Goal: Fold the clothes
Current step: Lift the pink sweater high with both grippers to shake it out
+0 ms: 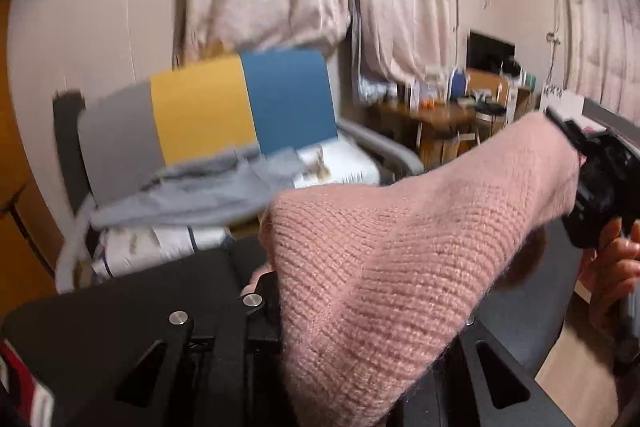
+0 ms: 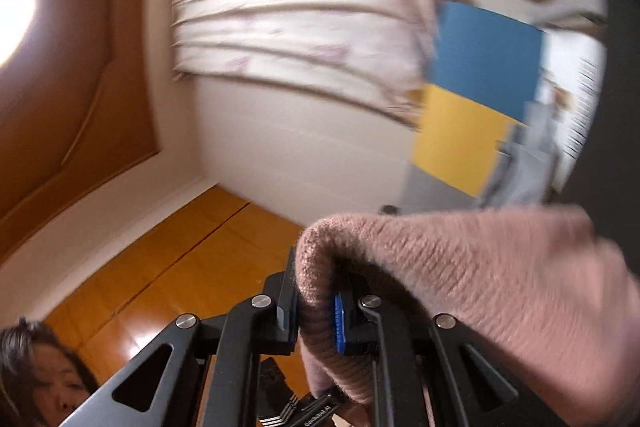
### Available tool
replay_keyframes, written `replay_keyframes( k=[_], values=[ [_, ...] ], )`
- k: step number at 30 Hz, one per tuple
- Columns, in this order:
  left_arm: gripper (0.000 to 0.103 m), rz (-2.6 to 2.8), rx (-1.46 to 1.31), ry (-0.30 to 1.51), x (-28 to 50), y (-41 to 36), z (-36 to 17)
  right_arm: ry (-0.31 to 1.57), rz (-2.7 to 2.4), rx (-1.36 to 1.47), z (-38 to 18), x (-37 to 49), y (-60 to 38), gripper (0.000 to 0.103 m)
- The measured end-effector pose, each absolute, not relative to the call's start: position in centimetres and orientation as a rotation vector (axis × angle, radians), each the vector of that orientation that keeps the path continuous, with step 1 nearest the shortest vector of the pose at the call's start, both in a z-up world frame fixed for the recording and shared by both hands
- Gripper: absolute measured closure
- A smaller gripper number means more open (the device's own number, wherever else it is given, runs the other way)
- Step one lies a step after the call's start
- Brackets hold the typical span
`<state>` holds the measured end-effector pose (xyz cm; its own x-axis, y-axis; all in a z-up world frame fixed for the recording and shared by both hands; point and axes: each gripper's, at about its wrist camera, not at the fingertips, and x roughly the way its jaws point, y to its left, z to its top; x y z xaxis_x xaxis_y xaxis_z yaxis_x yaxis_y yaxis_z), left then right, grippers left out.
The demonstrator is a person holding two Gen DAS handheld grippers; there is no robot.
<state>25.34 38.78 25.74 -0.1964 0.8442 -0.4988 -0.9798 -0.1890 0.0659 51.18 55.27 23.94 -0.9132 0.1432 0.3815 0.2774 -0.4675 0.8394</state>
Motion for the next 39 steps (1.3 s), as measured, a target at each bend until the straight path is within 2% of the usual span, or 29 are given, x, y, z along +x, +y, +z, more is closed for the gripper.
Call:
replay_keyframes(
  k=[5,9,11,17,18,19,20,21,25,29,34,36,39],
  values=[
    [0.079,1.743,-0.302,0.399,24.2,36.0,30.5,-1.364,-2.538,-0.687,30.3,50.7,52.0,0.092],
    [0.076,1.714,-0.316,0.386,22.9,34.2,32.1,-1.243,-2.562,-0.683,34.3,50.3,49.4,0.092],
    [0.071,1.697,-0.331,0.358,22.3,33.0,32.7,-1.186,-2.575,-0.676,36.2,50.0,48.2,0.092],
    [0.068,1.721,-0.13,0.351,24.1,28.2,34.5,-1.05,-2.606,-0.628,40.3,48.9,45.1,0.092],
    [0.069,1.72,-0.111,0.367,24.5,28.0,34.4,-1.031,-2.61,-0.62,40.8,48.7,44.7,0.092],
    [0.075,1.719,-0.118,0.376,24.6,28.0,34.2,-1.009,-2.623,-0.609,41.2,48.5,44.2,0.092],
    [0.088,1.718,-0.127,0.384,24.7,28.0,33.9,-0.987,-2.636,-0.598,41.7,48.2,43.6,0.092],
    [0.093,1.717,-0.137,0.393,24.9,28.0,33.7,-0.969,-2.65,-0.585,42.0,48.0,43.1,0.092],
    [0.093,1.697,-0.207,0.298,23.6,27.0,34.0,-0.932,-2.672,-0.563,42.5,48.4,40.9,0.092],
    [0.093,1.642,-0.185,0.18,22.9,23.0,36.8,-0.818,-2.684,-0.619,44.3,50.4,38.1,0.092],
    [0.093,1.63,-0.093,0.128,22.8,17.6,41.0,-0.671,-2.663,-0.646,47.1,50.1,35.9,0.092],
    [0.092,1.635,-0.116,0.112,22.0,16.4,42.1,-0.679,-2.67,-0.603,47.5,48.3,36.6,0.092],
    [0.09,1.687,-0.23,0.108,19.2,16.0,42.1,-0.796,-2.704,-0.441,46.0,43.5,38.6,0.092]
  ],
)
